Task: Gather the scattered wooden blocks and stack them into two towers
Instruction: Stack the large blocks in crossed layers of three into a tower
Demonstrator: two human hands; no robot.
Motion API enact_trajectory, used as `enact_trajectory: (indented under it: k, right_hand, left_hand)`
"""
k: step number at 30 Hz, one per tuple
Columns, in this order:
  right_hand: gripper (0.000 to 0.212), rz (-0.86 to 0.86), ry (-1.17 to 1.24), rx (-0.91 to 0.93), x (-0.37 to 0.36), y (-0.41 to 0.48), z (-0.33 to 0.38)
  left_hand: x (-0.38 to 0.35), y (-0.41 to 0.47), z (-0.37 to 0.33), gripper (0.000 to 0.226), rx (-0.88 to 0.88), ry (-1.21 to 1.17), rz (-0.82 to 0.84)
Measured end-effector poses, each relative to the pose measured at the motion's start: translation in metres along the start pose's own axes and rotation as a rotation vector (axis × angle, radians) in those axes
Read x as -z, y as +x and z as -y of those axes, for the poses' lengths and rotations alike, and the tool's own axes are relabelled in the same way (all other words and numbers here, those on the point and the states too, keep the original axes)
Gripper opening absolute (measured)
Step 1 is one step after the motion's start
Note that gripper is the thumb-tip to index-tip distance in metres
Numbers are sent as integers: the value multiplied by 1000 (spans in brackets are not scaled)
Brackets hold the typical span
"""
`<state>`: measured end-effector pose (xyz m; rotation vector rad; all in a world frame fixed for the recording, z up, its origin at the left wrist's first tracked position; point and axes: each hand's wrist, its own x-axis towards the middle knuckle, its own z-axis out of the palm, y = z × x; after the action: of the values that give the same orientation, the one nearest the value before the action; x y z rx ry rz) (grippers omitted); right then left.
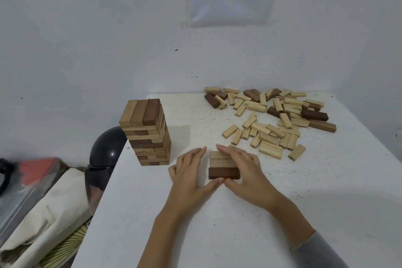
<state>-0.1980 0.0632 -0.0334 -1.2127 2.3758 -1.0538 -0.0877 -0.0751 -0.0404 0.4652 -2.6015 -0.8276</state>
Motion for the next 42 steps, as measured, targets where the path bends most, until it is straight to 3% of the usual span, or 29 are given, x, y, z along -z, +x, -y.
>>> enact_trajectory:
  k: [3, 8, 14, 18, 28, 33, 38, 42]
  right_hand:
    - [72, 14, -76, 45, 0, -2, 0]
    - [105, -15, -451, -97, 3, -4, -12]
    - [83, -100, -664, -114, -15, -13, -15]
    - [80, -135, -710, -90, -19, -13, -16]
    - [82, -100, -671, -90, -18, -12, -16]
    - [92, -87, -390, -56, -3, -7, -9]
    - [63, -232, -167, 52, -3, -5, -10]
    - [46, -216, -149, 69, -4, -5, -12]
  left_hand:
    - [-7, 0, 2, 91, 31, 167, 70]
    - [-9, -1, 0, 87, 8, 261, 140]
    - [-10, -1, -7, 86, 0, 274, 160]
    - [-12, -1, -9, 89, 17, 280, 143]
    - [-17, -2, -11, 91, 54, 304, 115]
    - [-13, -1, -10, 86, 62, 178, 113]
    - [-5, 0, -14, 66, 8, -32, 53]
    - [-4, 1, -13, 48, -23, -40, 22]
